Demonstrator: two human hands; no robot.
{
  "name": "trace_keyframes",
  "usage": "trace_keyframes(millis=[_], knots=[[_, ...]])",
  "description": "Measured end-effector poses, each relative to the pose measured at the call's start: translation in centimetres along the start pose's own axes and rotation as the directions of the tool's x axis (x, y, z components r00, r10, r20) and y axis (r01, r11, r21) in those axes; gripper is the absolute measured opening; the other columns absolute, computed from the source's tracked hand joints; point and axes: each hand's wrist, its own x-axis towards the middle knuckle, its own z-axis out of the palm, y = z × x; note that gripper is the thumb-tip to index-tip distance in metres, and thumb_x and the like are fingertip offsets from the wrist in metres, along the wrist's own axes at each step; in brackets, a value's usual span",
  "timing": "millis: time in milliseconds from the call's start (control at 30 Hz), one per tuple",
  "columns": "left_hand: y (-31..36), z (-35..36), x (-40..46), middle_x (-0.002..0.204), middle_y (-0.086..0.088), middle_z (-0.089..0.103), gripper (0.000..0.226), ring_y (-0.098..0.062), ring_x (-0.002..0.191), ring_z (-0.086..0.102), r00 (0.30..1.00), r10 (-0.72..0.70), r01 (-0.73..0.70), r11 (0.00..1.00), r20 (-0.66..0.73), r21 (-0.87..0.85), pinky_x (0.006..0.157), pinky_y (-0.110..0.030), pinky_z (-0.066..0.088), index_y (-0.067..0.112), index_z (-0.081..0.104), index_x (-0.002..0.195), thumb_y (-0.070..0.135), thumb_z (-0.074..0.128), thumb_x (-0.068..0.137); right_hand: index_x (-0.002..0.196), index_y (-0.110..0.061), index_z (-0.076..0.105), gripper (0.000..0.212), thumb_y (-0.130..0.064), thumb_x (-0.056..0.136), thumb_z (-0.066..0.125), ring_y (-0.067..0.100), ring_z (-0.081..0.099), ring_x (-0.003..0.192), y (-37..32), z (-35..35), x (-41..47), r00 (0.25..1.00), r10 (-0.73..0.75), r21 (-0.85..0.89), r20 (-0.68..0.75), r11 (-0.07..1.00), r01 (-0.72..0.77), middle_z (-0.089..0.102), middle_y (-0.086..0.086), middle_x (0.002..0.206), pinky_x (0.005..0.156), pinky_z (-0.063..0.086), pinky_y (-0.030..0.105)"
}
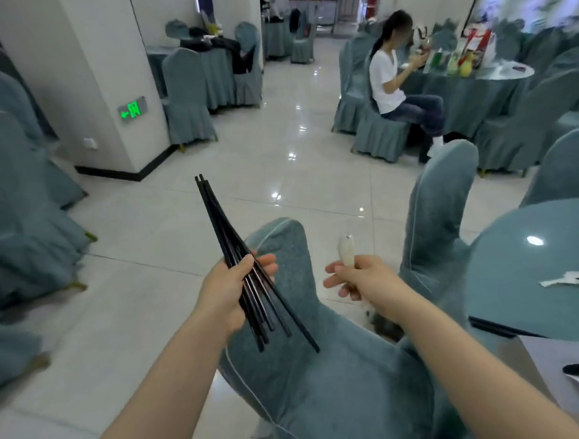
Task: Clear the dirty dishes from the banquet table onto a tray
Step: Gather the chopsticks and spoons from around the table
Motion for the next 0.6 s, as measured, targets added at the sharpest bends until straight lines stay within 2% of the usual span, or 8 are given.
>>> trace_keyframes(millis=[67, 167, 367, 600], knots=[[3.8, -4.6, 0.6, 0.080, -0.012, 0.075, 0.010, -0.022, 0.075, 0.073, 1.000, 0.014, -0.014, 1.000, -0.004, -0.025, 0.054, -0.030, 0.057, 0.007, 0.052, 0.097, 0.008, 0.043, 0.099, 0.099, -0.009, 0.063, 0.016, -0.011, 0.096, 0.048, 0.010, 0.060, 0.056, -1.8, 3.9, 1.0, 0.999, -0.034, 0.114, -0.011, 0.993, 0.035, 0.075, 0.005, 0.080, 0.052, 0.046, 0.021], [9.0, -11.2, 1.6, 0.085, -0.013, 0.075, 0.010, -0.024, 0.081, 0.073, 0.998, 0.052, -0.053, 0.998, -0.023, -0.020, 0.057, -0.030, 0.057, 0.006, 0.052, 0.098, 0.009, 0.042, 0.100, 0.099, -0.010, 0.063, 0.018, -0.008, 0.098, 0.045, 0.013, 0.063, 0.057, -4.4, 9.3, 2.4, 0.999, -0.052, 0.199, -0.004, 0.979, 0.052, 0.074, 0.007, 0.079, 0.052, 0.049, 0.021], [15.6, -19.4, 5.1, 0.073, -0.007, 0.074, 0.013, -0.019, 0.068, 0.072, 0.995, 0.003, -0.015, 0.992, -0.099, -0.123, 0.059, -0.031, 0.055, 0.009, 0.053, 0.096, 0.010, 0.041, 0.100, 0.098, -0.008, 0.063, 0.017, -0.006, 0.097, 0.046, 0.012, 0.062, 0.054, -9.2, 17.0, 4.7, 0.997, -0.079, 0.253, 0.010, 0.965, 0.074, 0.074, 0.011, 0.080, 0.048, 0.050, 0.019], [19.2, -24.4, 13.0, 0.063, -0.002, 0.066, 0.015, -0.016, 0.055, 0.065, 0.991, -0.065, 0.043, 0.982, -0.119, -0.182, 0.054, -0.029, 0.054, 0.011, 0.057, 0.094, 0.013, 0.044, 0.100, 0.100, -0.010, 0.064, 0.018, -0.009, 0.097, 0.046, 0.012, 0.062, 0.056, -14.9, 23.4, 12.6, 0.997, -0.075, 0.182, 0.007, 0.981, 0.072, 0.075, 0.009, 0.083, 0.049, 0.048, 0.020]])
